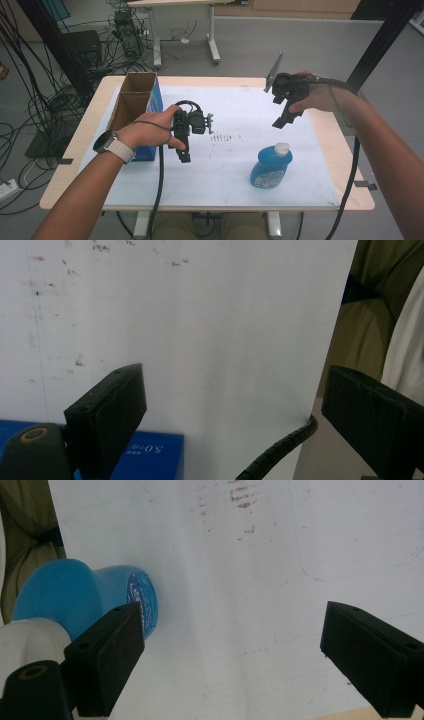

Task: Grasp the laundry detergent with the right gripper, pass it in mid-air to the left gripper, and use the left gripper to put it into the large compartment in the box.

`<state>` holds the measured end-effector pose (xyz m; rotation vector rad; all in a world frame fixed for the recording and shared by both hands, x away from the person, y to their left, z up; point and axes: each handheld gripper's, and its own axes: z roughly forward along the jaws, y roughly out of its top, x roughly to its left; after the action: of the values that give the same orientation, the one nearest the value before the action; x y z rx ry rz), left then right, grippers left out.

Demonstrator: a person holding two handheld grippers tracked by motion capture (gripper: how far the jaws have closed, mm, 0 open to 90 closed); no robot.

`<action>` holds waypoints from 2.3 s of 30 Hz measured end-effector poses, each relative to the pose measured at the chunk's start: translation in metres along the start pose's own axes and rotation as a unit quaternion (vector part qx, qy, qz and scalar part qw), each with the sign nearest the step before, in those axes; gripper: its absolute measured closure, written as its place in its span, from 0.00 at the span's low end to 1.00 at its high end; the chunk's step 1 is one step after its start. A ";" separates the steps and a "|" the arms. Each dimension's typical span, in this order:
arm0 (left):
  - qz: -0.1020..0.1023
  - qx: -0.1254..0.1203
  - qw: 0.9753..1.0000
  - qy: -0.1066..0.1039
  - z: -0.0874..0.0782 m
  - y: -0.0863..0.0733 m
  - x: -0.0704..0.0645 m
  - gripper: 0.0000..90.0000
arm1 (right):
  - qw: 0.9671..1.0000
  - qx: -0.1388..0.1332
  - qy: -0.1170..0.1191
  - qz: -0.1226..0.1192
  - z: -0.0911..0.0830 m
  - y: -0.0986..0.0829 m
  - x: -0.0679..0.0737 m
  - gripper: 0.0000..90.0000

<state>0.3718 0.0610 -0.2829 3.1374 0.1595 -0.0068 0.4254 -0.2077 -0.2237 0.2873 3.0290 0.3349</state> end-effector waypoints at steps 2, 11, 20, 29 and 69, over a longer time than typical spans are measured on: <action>-0.001 0.002 1.000 -0.001 0.000 0.000 0.000 0.12 | 1.000 0.000 -0.001 0.002 -0.001 -0.001 0.000 0.12; -0.007 -0.004 1.000 -0.002 0.001 -0.002 0.003 0.12 | 1.000 -0.010 0.001 0.005 -0.012 -0.008 0.001 0.12; -0.005 -0.003 1.000 0.000 0.002 0.000 0.003 0.12 | 1.000 -0.024 -0.001 0.005 -0.024 -0.018 0.007 0.11; -0.004 -0.005 1.000 0.001 0.003 0.001 0.003 0.12 | 0.999 -0.038 0.007 0.003 -0.034 -0.036 0.019 0.11; -0.007 -0.012 1.000 0.004 0.004 0.001 0.002 0.13 | 0.996 -0.074 0.037 -0.024 -0.021 -0.068 0.058 0.05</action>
<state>0.3741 0.0604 -0.2865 3.1130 0.1818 0.0090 0.3543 -0.2655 -0.2222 0.1946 3.0552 0.5753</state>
